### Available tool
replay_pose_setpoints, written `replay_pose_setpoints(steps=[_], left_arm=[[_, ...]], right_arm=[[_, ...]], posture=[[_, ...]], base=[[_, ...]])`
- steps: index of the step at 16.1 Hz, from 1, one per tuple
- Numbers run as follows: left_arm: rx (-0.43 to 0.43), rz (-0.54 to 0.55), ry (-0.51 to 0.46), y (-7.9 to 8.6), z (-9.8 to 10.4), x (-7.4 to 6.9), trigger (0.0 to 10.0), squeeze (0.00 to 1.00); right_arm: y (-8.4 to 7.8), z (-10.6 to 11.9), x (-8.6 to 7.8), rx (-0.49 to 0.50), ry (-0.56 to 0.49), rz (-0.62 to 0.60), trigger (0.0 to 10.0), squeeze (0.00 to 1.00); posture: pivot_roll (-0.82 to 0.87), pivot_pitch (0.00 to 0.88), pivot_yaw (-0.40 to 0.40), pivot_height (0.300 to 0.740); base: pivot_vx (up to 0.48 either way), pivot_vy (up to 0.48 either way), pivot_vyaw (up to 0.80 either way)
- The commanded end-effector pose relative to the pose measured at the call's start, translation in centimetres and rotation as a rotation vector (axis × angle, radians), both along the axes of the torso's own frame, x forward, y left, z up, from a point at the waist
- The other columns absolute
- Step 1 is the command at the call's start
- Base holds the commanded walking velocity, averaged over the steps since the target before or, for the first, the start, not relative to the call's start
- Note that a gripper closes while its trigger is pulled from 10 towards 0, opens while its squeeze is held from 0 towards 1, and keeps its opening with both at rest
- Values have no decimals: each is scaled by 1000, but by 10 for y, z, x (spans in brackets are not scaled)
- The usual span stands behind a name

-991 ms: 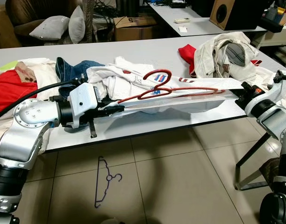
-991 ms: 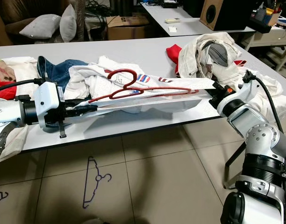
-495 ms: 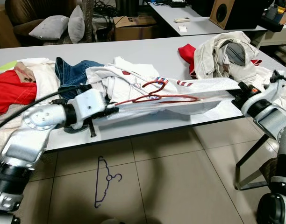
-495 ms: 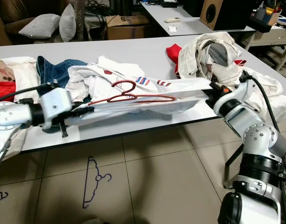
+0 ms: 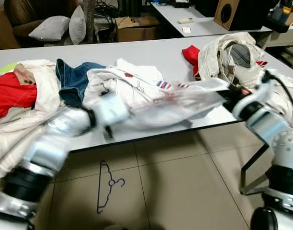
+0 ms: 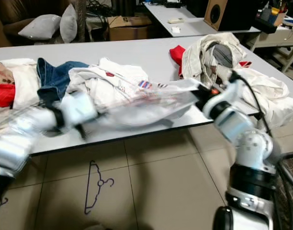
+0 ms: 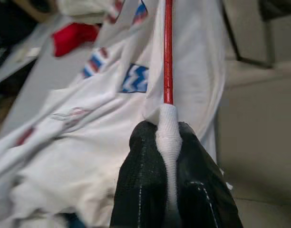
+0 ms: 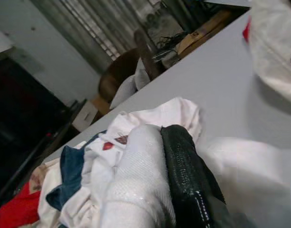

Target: Hang hanger

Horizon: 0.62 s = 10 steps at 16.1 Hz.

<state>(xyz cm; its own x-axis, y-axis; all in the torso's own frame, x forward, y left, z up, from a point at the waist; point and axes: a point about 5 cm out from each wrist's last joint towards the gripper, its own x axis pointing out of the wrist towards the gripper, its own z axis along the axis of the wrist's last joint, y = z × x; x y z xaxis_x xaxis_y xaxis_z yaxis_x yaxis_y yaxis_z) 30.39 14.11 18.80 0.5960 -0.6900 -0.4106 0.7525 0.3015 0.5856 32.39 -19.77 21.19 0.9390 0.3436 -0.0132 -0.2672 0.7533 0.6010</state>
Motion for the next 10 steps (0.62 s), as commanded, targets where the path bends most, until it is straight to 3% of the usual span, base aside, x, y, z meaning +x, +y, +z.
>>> replay_pose_setpoints(steps=[1,5,7,10], left_arm=[[30,-19,10,-5,-3,-1,0,0],[50,-6,5,-3,1,2,0,0],[109,-15,40,5,-2,0,0,0],[83,64,12,10,1,8,0,0]], right_arm=[[7,17,0,3,-52,17,0,0],[9,15,-1,-30,-43,18,0,0],[5,13,2,-43,-31,-9,0,0],[4,17,5,-52,-37,-11,0,0]], posture=[[-54,0,-12,740],[-52,0,-9,740],[-47,0,-8,740],[-41,0,-14,740]], base=[[0,0,0],[0,0,0],[0,0,0],[0,0,0]])
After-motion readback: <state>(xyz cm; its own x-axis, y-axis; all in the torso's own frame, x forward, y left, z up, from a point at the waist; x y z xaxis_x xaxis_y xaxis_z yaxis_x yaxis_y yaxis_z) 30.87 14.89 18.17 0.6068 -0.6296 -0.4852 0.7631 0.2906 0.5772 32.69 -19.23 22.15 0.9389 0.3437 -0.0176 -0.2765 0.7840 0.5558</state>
